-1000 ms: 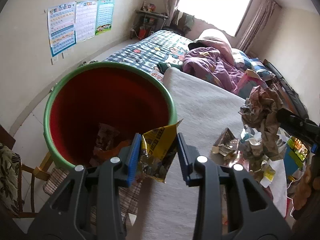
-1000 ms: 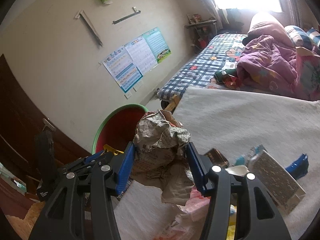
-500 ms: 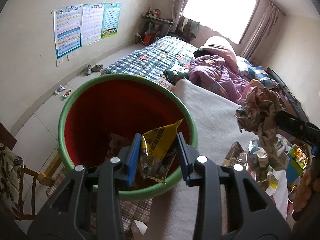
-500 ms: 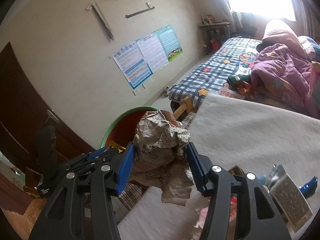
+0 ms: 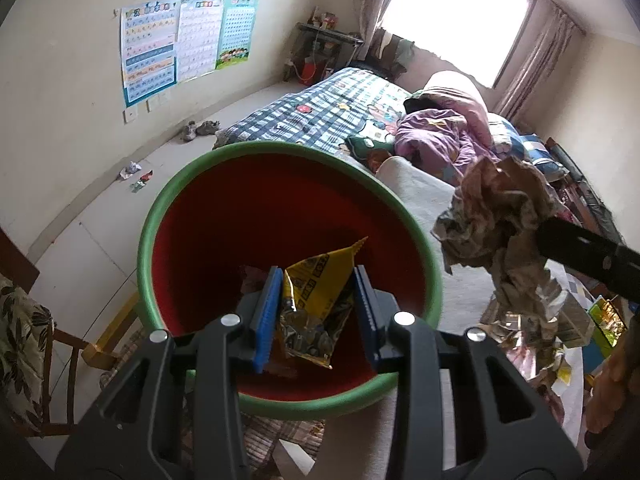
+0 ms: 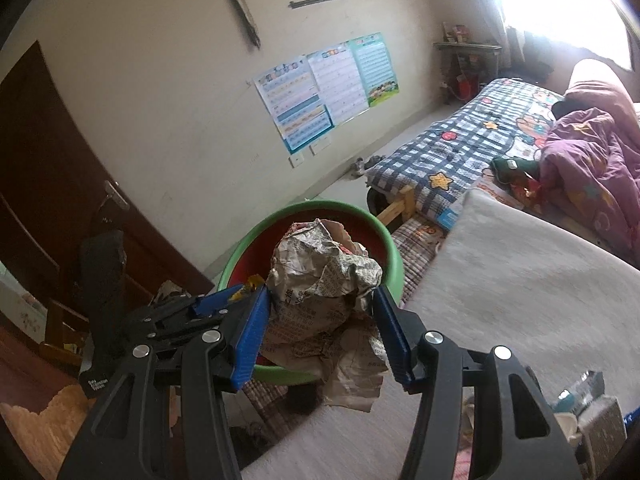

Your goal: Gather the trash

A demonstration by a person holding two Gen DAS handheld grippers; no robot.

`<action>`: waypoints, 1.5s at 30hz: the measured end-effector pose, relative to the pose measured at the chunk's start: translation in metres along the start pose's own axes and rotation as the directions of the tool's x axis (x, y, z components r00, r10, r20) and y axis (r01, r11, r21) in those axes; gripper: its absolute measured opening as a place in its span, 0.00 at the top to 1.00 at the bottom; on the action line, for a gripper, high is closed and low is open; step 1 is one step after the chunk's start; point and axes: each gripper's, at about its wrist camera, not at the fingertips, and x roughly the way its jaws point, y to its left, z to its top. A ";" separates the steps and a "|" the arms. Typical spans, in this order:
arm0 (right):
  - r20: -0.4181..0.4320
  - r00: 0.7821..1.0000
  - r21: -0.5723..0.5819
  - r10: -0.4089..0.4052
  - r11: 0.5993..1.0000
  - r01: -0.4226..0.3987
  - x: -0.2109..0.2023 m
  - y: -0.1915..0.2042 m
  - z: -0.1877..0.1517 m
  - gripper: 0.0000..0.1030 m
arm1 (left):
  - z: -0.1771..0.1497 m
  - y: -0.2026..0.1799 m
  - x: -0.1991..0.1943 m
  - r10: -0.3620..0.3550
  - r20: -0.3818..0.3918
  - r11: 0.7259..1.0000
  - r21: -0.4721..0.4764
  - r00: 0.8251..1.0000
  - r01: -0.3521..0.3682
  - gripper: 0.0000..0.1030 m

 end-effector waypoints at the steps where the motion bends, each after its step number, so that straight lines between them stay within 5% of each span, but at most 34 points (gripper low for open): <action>1: -0.003 1.000 -0.002 0.003 1.000 -0.003 0.003 0.001 0.001 0.49 | 0.000 0.002 0.001 0.002 -0.002 1.000 -0.004 1.000 -0.002 0.67; 19: -0.036 0.999 -0.036 0.003 0.999 -0.004 0.040 0.013 0.014 0.48 | 0.002 0.011 0.004 0.031 -0.015 0.998 -0.054 0.999 -0.032 0.66; 23: -0.021 1.000 -0.027 -0.012 1.000 0.012 0.041 0.012 0.016 0.30 | 0.004 0.016 0.004 0.055 0.003 0.994 -0.100 0.999 -0.054 0.37; 29: -0.013 1.000 -0.007 -0.013 1.000 0.013 0.036 0.008 0.014 0.28 | -0.001 0.018 0.004 0.066 -0.009 0.991 -0.117 0.998 -0.066 0.37; 35: -0.001 1.000 0.004 -0.028 1.000 0.028 0.014 0.004 0.005 0.28 | -0.002 0.004 -0.002 0.081 0.014 0.995 -0.056 0.997 -0.080 0.34; 45: 0.097 0.975 0.056 -0.199 0.979 0.195 -0.078 -0.058 -0.018 0.26 | -0.021 -0.051 -0.005 -0.017 -0.016 0.999 0.039 1.000 0.018 0.34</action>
